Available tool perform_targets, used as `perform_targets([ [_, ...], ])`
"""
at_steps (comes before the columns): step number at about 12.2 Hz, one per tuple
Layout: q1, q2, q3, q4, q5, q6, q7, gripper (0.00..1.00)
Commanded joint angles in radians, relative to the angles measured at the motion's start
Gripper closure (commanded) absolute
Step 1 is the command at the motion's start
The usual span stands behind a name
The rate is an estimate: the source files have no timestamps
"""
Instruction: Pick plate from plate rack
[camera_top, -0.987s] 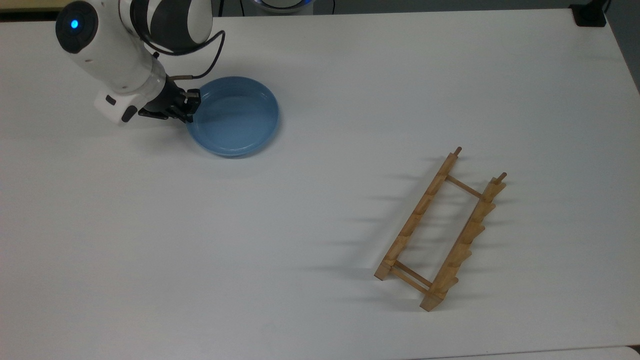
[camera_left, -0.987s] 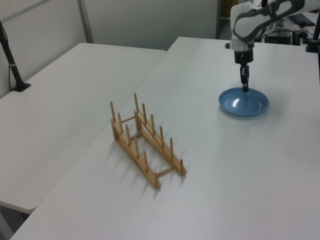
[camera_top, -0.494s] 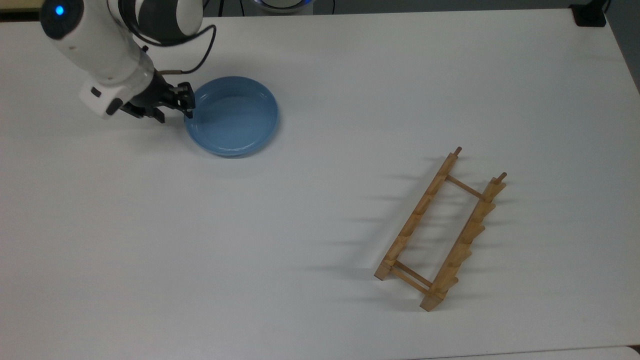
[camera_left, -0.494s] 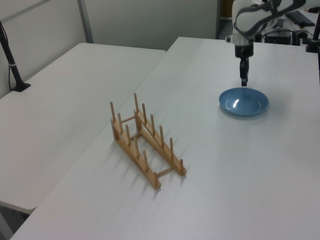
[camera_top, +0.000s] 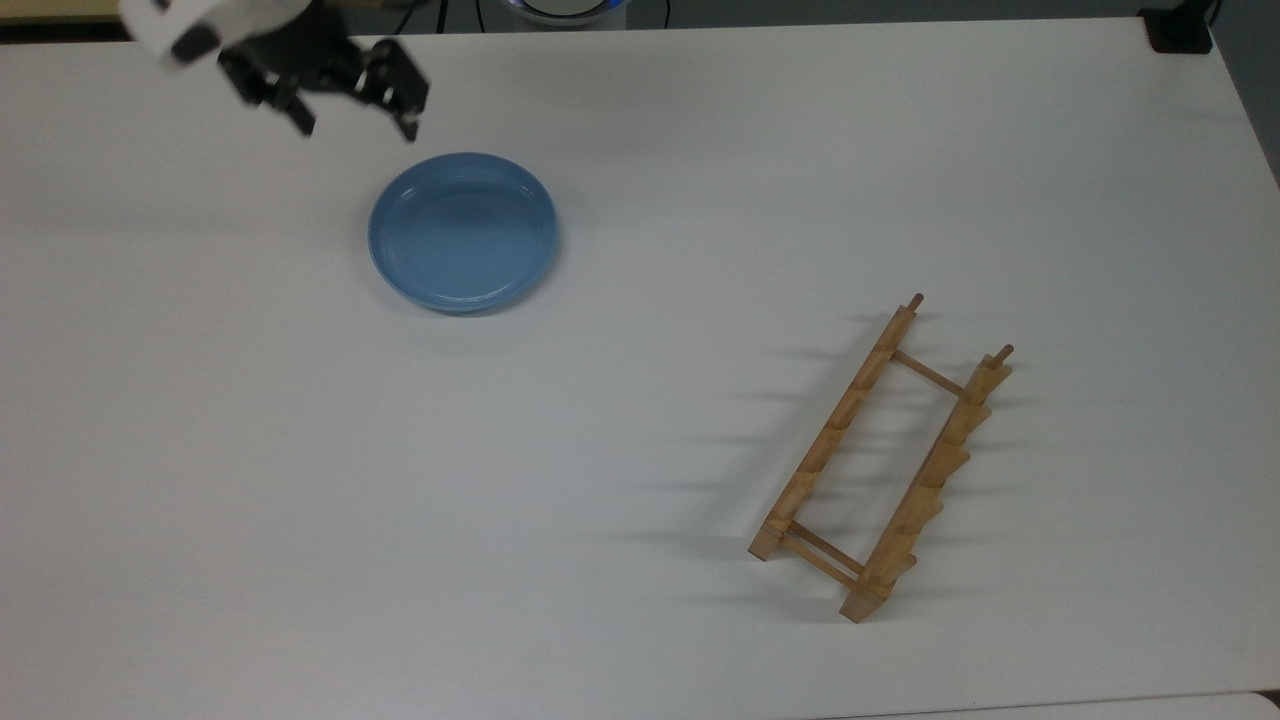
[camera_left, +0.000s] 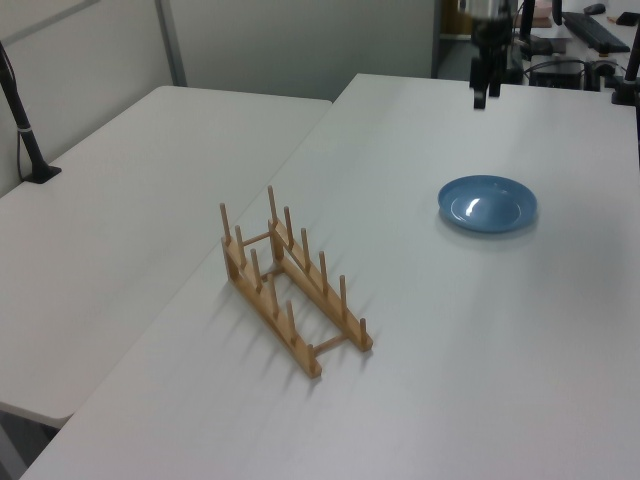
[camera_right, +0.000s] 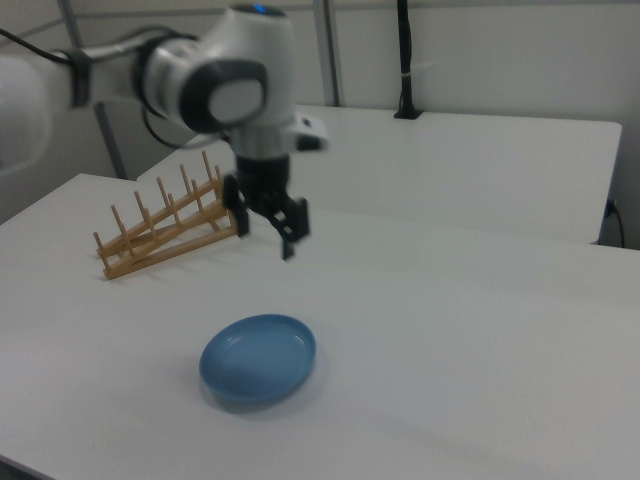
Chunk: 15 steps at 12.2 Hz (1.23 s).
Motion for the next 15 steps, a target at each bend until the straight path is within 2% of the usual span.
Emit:
perform_targets([
  [1,0.099,-0.113,-0.013,0.030,0.005,-0.109,0.224,0.00],
  [2,0.131,-0.133,-0.022,0.046,0.005,-0.144,0.249,0.00],
  [4,0.223,-0.162,-0.088,0.067,0.006,-0.226,0.272,0.00],
  [5,0.252,-0.176,-0.100,0.067,0.006,-0.237,0.276,0.00],
  [7,0.256,-0.180,-0.094,0.066,-0.011,-0.209,0.235,0.00],
  [9,0.250,-0.176,-0.093,0.060,-0.035,-0.072,0.176,0.00],
  [11,0.248,-0.172,-0.091,0.057,-0.098,-0.002,0.117,0.00],
  [15,0.254,-0.166,-0.091,0.055,-0.116,-0.002,0.122,0.00],
])
